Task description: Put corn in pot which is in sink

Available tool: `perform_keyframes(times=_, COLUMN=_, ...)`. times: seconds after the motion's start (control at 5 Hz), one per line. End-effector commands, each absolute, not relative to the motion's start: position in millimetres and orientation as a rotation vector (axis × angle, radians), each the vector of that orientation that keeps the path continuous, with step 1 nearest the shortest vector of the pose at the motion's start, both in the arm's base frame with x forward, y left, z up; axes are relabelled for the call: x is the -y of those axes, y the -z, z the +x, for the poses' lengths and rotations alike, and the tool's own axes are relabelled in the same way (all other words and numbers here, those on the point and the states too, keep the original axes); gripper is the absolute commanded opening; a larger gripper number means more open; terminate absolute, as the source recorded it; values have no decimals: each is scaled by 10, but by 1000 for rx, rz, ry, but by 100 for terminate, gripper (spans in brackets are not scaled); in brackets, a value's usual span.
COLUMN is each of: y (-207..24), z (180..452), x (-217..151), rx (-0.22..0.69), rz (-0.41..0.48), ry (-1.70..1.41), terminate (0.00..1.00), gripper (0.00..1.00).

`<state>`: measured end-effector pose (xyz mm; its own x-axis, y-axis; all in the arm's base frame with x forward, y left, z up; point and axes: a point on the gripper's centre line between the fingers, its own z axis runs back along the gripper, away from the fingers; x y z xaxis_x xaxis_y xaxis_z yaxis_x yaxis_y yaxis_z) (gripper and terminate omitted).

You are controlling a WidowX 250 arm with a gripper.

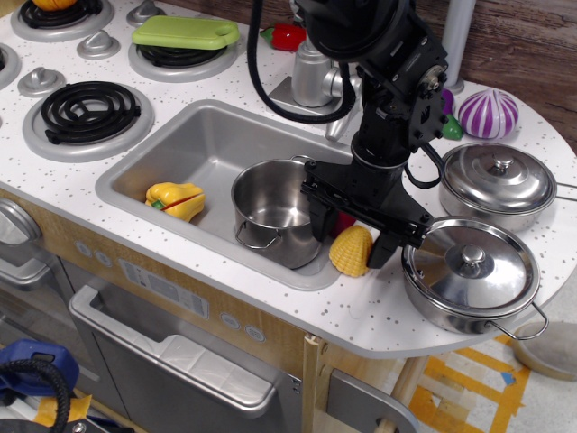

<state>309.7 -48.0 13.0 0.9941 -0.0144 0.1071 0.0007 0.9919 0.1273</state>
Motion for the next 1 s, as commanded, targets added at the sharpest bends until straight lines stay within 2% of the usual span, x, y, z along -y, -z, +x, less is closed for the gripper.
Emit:
perform_keyframes(times=0.0, y=-166, z=3144, x=404, rx=144, rz=117, ry=1, terminate=0, gripper=0)
perform_keyframes(times=0.2, y=-222, z=3173, x=263, rx=146, rz=141, ry=35, terminate=0, gripper=0)
perform_keyframes(times=0.6, y=-610, z=3320, x=-374, rx=155, rz=320, ry=219, terminate=0, gripper=0)
perform_keyframes(times=0.8, y=-592, z=3425, x=-614, rx=192, rz=353, ry=306, terminate=0, gripper=0)
